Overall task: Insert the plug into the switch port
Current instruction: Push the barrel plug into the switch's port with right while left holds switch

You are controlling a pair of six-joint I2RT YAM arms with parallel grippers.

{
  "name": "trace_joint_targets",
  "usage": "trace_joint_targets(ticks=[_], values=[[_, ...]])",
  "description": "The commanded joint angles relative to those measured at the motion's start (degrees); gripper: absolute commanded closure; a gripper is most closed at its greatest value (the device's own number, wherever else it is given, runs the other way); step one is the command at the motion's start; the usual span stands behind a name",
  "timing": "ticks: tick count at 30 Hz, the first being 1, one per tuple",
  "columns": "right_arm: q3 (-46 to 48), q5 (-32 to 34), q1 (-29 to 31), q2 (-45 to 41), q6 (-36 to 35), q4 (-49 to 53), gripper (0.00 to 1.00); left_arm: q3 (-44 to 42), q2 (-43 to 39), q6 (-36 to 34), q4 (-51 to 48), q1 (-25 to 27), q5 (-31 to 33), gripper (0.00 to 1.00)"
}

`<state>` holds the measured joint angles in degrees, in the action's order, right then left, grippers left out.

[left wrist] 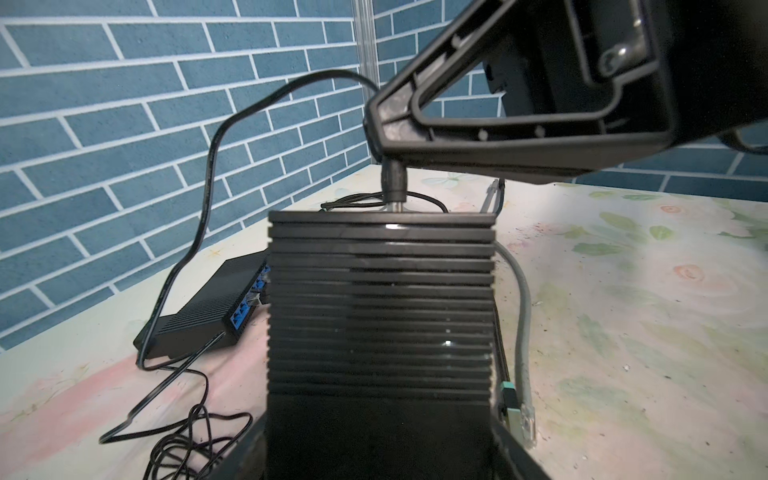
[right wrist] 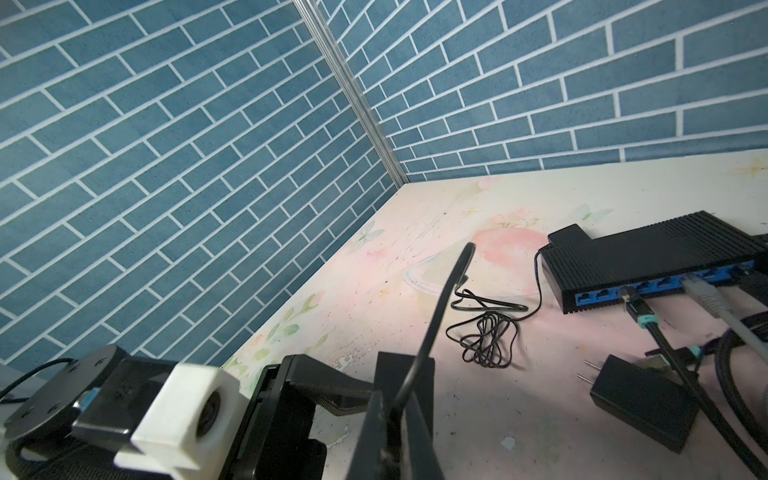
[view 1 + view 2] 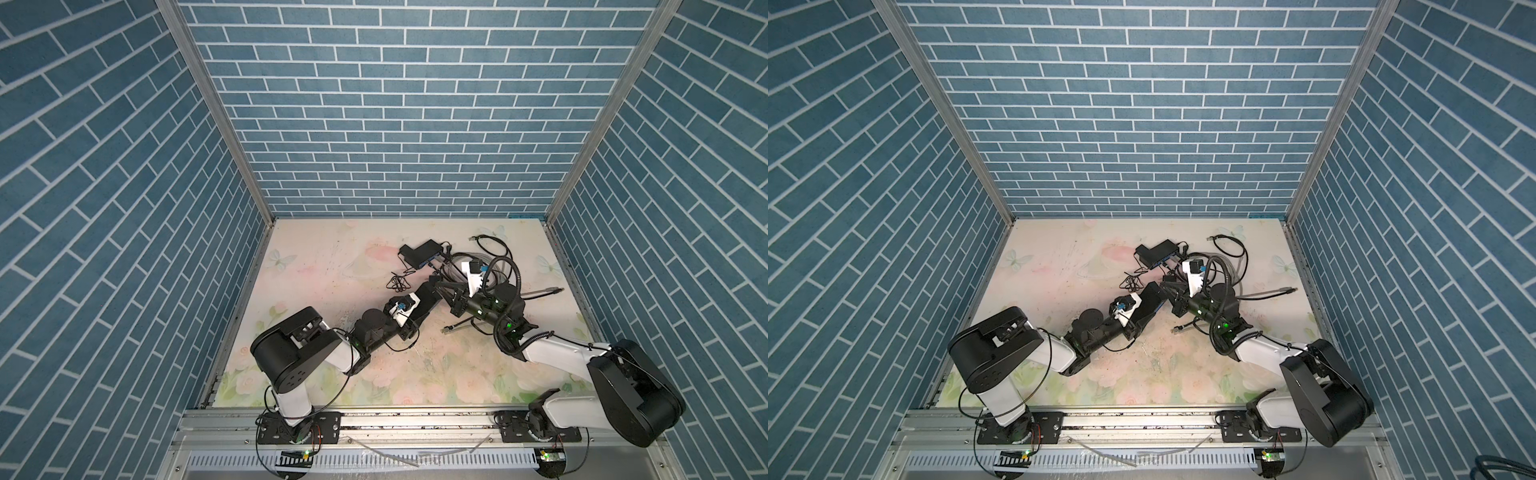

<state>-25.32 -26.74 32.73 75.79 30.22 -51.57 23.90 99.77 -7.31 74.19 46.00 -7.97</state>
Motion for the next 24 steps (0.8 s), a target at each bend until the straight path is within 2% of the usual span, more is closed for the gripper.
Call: trace_joint_targets(ticks=[1,14,24], values=[[2.76,-2.93,0.85,-1.4,-1.83,4.93,1.0,3.69,-2.74,0.37,6.4,-0.9,-1.22,0.52],[4.27,-1.65,1.19,-0.32,-0.25,3.76,1.0,9.53,-3.57,2.47,6.4,-1.09,-4.35,0.52],[3.02,-1.78,2.08,3.6,1.32,2.45,1.0,12.92,-7.62,1.62,6.41,-1.09,-6.26,0.52]])
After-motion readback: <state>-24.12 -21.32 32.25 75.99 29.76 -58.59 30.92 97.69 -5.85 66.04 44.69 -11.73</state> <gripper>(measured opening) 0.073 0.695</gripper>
